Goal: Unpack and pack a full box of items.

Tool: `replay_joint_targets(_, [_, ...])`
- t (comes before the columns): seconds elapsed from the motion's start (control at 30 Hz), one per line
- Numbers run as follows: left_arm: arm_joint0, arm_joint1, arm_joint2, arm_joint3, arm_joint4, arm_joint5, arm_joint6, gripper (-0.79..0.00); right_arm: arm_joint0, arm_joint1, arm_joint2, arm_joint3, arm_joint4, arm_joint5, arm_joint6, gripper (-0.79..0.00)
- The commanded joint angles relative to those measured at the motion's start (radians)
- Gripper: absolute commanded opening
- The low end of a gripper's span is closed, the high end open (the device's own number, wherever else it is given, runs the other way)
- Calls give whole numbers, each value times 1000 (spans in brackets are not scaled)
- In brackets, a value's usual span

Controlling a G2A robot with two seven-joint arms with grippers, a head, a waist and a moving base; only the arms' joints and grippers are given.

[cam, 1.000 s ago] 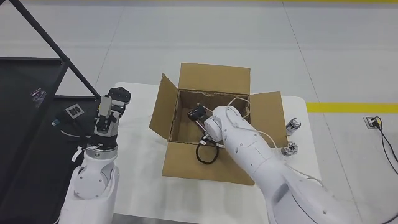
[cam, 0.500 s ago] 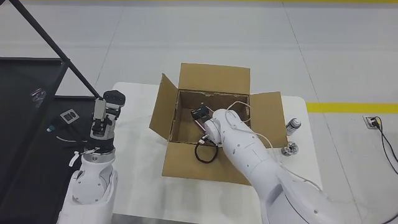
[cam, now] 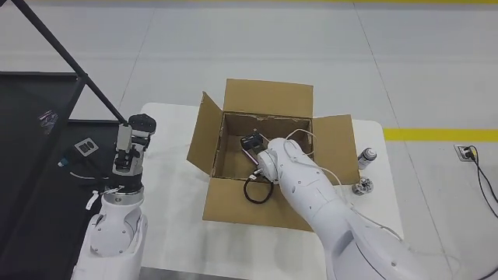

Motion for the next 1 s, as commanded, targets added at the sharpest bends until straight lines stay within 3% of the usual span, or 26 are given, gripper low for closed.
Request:
replay_joint_targets(0.0, [0,0,0,0,0,0,0,0,0,0,0,0,0,0,0,-533])
replay_joint_targets(0.13, [0,0,0,0,0,0,0,0,0,0,0,0,0,0,0,-557])
replay_joint_targets(0.2, [0,0,0,0,0,0,0,0,0,0,0,0,0,0,0,-514])
replay_joint_targets(0.23, [0,0,0,0,0,0,0,0,0,0,0,0,0,0,0,-453])
replay_joint_targets(0.3, [0,0,0,0,0,0,0,0,0,0,0,0,0,0,0,0])
replay_joint_targets(0.7, [9,2,12,-16,24,21,16,0,0,0,0,0,0,0,0,0])
replay_joint_targets(0.97, [6,3,23,-12,27,19,23,0,-24,9,-1,-54,-38,55,-56,0])
